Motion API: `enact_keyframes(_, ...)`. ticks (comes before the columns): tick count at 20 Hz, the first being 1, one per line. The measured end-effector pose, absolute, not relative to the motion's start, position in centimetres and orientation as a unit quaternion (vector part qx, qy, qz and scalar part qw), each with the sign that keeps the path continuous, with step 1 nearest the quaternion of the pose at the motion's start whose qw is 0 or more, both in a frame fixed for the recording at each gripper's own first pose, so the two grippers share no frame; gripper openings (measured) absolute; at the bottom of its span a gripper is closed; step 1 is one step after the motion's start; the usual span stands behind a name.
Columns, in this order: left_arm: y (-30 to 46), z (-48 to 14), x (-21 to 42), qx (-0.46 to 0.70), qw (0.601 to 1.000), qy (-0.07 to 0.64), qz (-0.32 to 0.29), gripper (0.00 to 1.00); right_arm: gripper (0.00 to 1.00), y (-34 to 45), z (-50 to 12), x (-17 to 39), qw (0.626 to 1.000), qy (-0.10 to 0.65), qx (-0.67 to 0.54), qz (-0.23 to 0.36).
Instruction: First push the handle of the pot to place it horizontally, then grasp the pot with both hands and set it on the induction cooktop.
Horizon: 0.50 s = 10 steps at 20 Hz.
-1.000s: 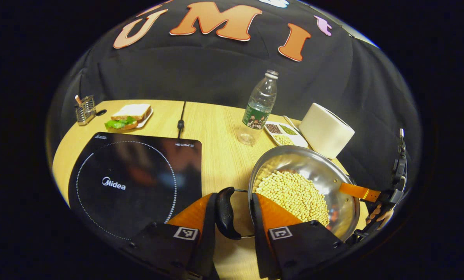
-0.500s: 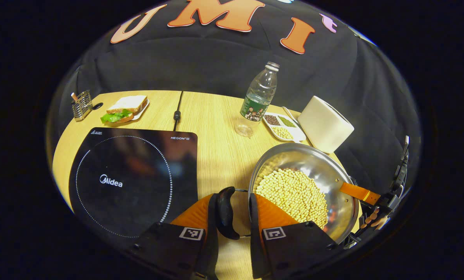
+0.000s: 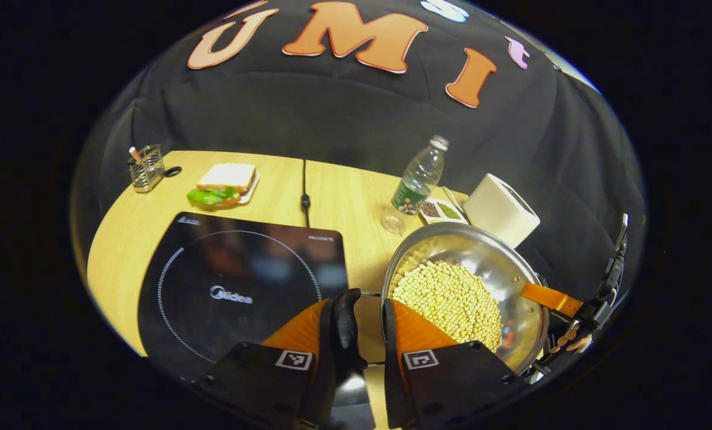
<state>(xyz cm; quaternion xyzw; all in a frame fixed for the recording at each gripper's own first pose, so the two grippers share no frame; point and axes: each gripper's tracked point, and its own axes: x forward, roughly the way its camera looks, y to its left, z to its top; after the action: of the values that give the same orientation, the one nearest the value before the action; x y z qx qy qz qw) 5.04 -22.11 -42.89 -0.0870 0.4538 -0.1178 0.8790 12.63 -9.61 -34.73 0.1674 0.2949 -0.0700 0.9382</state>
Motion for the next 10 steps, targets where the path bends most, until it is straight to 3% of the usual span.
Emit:
enact_keyframes(2,-19.6,-41.7,5.4,-0.089,0.884,0.447,-0.107,0.43,0.37,-7.2,-33.7,13.0,0.941,0.29,0.166,-0.058)
enact_keyframes(10,-9.3,-37.6,5.9,-0.098,0.895,0.431,-0.054,0.39,0.37,3.5,-31.3,15.3,0.944,0.29,0.155,-0.003)
